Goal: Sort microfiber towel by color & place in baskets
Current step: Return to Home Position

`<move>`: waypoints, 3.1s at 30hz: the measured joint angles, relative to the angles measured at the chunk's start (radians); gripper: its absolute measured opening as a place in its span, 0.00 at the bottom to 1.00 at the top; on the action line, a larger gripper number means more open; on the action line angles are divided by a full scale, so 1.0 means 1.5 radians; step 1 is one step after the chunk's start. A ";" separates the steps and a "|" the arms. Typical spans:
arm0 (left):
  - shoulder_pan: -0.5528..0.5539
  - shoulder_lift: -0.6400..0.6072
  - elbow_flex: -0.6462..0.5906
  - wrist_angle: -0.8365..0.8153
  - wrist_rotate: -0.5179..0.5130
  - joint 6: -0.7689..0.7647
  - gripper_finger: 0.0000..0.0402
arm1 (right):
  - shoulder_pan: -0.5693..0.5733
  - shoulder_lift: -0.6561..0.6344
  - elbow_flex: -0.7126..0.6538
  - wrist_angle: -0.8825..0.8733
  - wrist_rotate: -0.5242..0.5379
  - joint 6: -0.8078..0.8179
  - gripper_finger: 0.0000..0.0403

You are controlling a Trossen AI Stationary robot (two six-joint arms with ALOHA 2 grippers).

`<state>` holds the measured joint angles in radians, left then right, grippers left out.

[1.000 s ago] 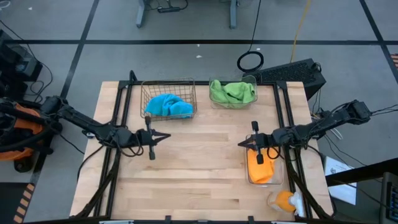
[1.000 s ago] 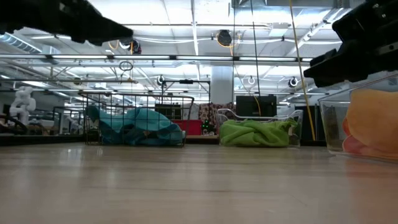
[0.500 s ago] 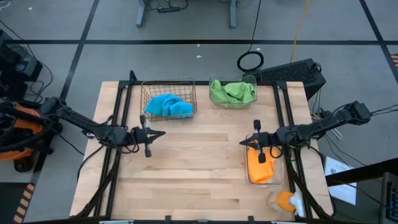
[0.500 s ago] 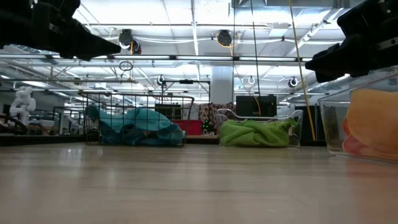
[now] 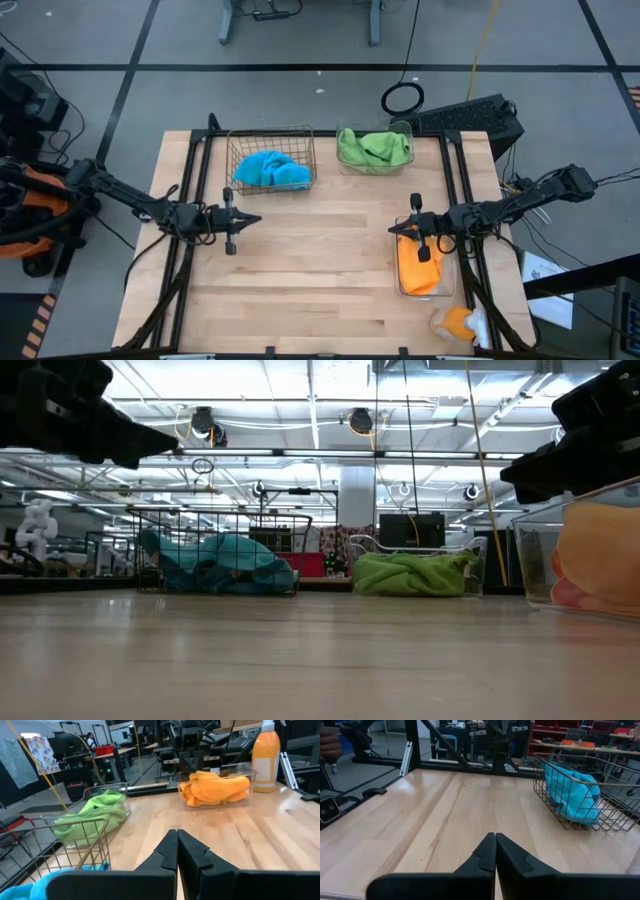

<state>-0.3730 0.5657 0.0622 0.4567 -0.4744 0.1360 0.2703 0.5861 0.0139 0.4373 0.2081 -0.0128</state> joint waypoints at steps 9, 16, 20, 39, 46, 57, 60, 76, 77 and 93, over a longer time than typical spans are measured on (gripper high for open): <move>0.000 -0.046 -0.037 0.000 0.003 0.000 0.01 | 0.000 0.000 0.000 -0.001 -0.001 0.001 0.00; 0.005 -0.064 -0.037 -0.002 -0.001 0.038 0.01 | 0.000 0.000 0.000 -0.001 -0.001 0.001 0.00; 0.048 -0.067 -0.037 -0.017 -0.004 0.024 0.01 | 0.000 0.000 0.000 0.000 -0.001 -0.003 0.00; 0.182 -0.100 -0.038 -0.020 0.143 -0.017 0.01 | 0.000 0.000 0.001 0.001 -0.001 -0.009 0.00; 0.182 -0.138 -0.038 -0.040 0.177 -0.012 0.01 | 0.000 0.000 0.001 0.005 -0.001 -0.020 0.00; 0.182 -0.256 -0.038 -0.087 0.176 0.018 0.01 | 0.000 0.000 0.001 0.021 0.000 -0.037 0.00; 0.182 -0.296 -0.038 -0.128 0.176 0.013 0.01 | 0.000 -0.003 0.001 0.021 0.018 -0.045 0.00; 0.182 -0.377 -0.024 -0.250 0.176 -0.026 0.01 | -0.001 -0.164 0.001 -0.085 0.018 -0.032 0.00; 0.182 -0.377 -0.024 -0.249 0.176 -0.029 0.01 | -0.001 -0.176 0.001 -0.101 0.018 -0.032 0.00; 0.182 -0.377 -0.023 -0.277 0.176 -0.050 0.01 | -0.018 -0.332 0.001 -0.181 -0.056 -0.138 0.00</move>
<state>-0.1001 0.0002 0.0284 0.0406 -0.2096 0.0608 0.2434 0.0885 0.0152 0.1662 0.1238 -0.2195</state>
